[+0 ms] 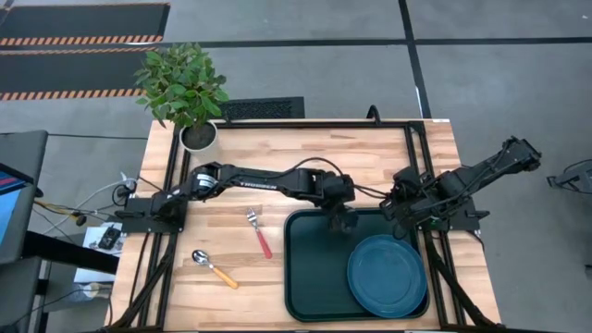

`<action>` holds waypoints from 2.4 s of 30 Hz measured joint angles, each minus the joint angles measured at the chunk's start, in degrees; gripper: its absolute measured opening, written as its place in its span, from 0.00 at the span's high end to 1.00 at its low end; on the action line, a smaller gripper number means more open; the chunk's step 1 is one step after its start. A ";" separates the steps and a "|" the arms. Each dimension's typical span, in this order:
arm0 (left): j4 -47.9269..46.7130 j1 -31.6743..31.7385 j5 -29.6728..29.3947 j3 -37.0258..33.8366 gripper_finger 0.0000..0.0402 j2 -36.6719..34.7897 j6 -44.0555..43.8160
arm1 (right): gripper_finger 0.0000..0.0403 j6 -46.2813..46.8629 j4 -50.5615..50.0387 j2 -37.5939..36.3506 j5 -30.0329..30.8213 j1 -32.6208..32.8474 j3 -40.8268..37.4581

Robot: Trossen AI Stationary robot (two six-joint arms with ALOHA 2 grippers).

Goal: Pick and place plate/cup/fork/spoon on tray
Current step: Put the dark blue glass on the black tray

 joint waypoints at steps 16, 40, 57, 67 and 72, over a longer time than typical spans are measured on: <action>2.93 -0.67 -1.09 0.31 0.74 0.20 1.05 | 0.70 -0.04 0.11 -0.01 -1.00 0.00 0.00; -18.64 -11.45 -16.75 -0.71 0.49 -29.15 -4.33 | 0.67 -24.20 23.12 11.07 -9.41 -10.85 0.00; -29.55 -22.58 -37.51 -0.81 0.49 -34.18 -14.04 | 0.59 -29.00 25.79 12.15 -18.02 -14.76 0.02; -30.64 -22.75 -38.05 -0.81 0.49 -34.18 -15.86 | 0.59 -29.94 25.70 18.60 -21.24 -14.78 0.02; -31.65 -22.75 -38.56 -0.81 0.49 -34.18 -16.78 | 0.62 -30.43 25.70 20.01 -22.47 -14.86 0.02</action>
